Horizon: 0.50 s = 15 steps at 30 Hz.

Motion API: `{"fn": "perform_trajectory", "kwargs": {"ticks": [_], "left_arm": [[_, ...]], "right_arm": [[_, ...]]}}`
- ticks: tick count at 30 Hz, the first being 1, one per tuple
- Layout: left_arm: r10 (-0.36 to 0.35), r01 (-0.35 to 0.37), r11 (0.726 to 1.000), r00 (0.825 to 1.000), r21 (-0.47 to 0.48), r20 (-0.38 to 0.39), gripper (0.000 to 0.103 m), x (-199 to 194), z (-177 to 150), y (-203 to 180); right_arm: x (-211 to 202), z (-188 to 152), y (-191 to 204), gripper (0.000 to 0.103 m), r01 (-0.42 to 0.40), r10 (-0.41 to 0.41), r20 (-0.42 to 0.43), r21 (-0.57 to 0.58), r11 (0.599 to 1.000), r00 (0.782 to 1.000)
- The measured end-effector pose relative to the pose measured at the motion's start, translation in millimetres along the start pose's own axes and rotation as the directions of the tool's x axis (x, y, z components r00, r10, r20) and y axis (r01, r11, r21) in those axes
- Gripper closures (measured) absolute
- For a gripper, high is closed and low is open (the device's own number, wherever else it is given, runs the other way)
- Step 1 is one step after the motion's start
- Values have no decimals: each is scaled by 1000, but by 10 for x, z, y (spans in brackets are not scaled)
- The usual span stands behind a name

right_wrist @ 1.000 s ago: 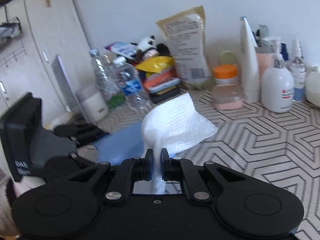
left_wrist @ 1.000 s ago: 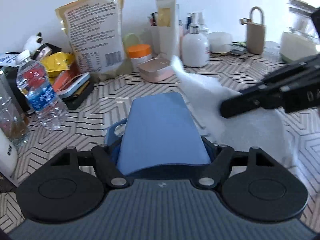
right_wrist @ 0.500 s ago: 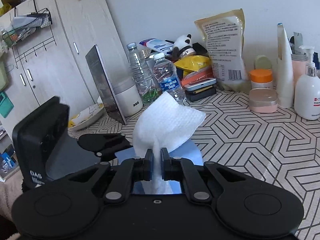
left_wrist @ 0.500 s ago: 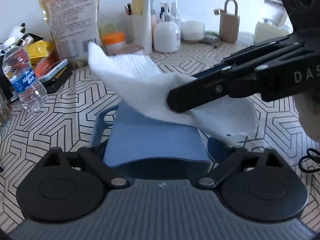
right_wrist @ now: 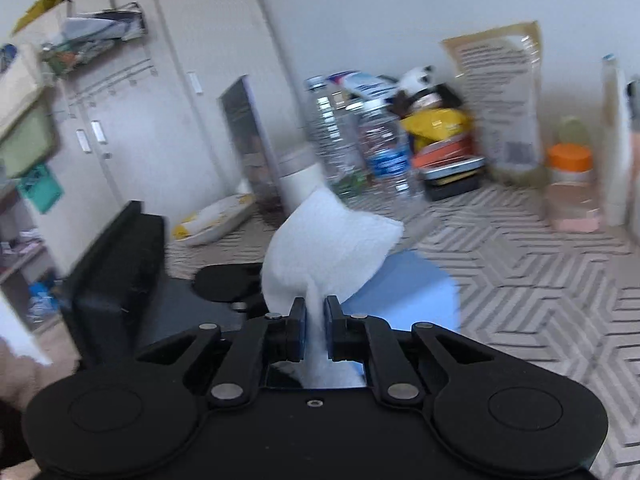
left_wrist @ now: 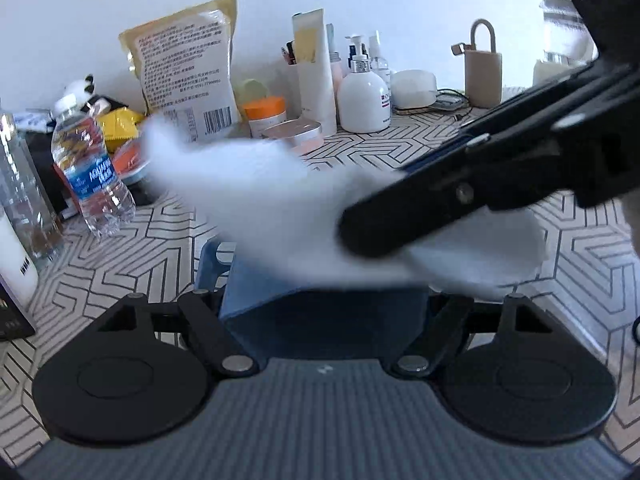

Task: Clean container
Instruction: 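Lift the blue container with the left gripper and bring the wipe to it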

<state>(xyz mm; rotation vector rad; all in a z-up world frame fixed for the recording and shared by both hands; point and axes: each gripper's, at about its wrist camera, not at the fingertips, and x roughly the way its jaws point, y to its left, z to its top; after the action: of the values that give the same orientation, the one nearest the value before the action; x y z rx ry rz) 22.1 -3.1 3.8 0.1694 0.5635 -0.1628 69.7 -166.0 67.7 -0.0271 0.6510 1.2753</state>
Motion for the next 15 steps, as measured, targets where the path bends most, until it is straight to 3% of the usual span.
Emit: {"fn": "perform_trajectory", "kwargs": {"ticks": [4, 10, 15], "left_arm": [[1, -1, 1000, 1000, 5, 0, 25, -5, -2, -27], [-7, 7, 1000, 1000, -10, 3, 25, -7, 5, 2], [-17, 18, 999, 1000, -36, 9, 25, -14, -8, 55]], "right_arm": [[-4, 2, -52, 92, -11, 11, 3, 36, 999, 1000], [-98, -5, -263, 89, 131, -134, 20, 101, 986, 991], [-95, -50, -249, 89, 106, -110, 45, 90, 990, 993]]}}
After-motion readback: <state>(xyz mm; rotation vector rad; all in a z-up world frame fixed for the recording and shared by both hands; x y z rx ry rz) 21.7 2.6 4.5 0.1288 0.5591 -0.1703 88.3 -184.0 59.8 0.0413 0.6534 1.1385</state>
